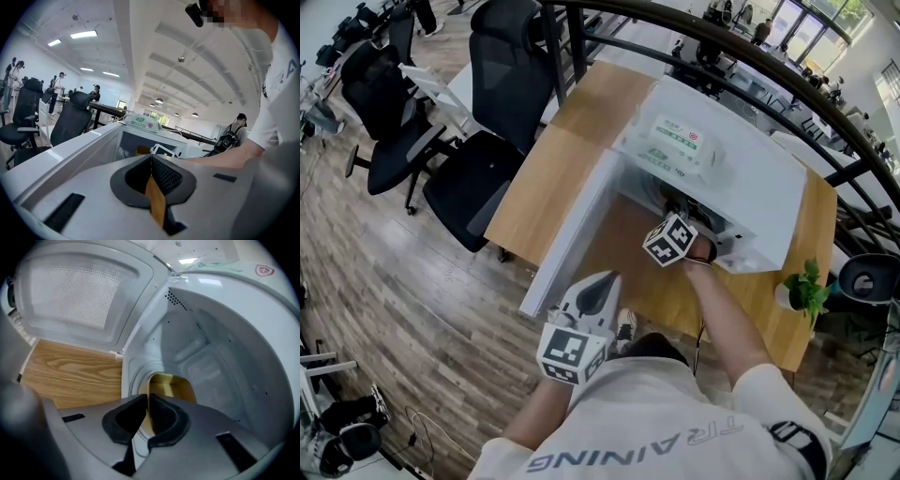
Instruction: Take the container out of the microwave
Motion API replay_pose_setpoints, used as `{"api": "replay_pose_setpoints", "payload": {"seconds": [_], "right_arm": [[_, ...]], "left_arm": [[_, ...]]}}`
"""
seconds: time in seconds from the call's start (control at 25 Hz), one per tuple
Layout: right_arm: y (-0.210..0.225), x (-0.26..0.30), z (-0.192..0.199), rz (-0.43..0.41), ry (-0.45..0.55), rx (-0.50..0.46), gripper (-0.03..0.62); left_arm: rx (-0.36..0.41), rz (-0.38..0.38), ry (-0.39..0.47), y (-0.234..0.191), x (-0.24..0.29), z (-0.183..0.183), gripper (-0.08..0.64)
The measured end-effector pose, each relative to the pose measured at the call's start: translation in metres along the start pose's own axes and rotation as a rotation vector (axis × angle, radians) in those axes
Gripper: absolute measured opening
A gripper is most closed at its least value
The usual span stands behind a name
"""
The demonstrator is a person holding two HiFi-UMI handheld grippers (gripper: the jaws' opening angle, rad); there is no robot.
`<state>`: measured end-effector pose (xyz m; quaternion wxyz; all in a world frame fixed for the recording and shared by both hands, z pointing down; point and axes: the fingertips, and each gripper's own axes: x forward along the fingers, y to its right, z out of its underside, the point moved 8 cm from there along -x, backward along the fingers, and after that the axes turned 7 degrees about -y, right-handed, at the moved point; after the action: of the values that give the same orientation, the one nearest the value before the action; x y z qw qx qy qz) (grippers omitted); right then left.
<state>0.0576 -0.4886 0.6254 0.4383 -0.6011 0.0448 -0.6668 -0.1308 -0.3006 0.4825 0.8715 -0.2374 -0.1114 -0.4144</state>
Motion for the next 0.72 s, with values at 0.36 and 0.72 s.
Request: {"api": "replay_pose_setpoints", "payload": {"seconds": [0.36, 0.72], "right_arm": [[0.002, -0.009, 0.004, -0.008, 0.006, 0.003, 0.031], [-0.003, -0.038, 0.000, -0.020, 0.068, -0.009, 0.031]], "left_arm": [[0.003, 0.004, 0.003, 0.005, -0.002, -0.001, 0.032], [-0.001, -0.007, 0.024, 0.008, -0.007, -0.001, 0.032]]}}
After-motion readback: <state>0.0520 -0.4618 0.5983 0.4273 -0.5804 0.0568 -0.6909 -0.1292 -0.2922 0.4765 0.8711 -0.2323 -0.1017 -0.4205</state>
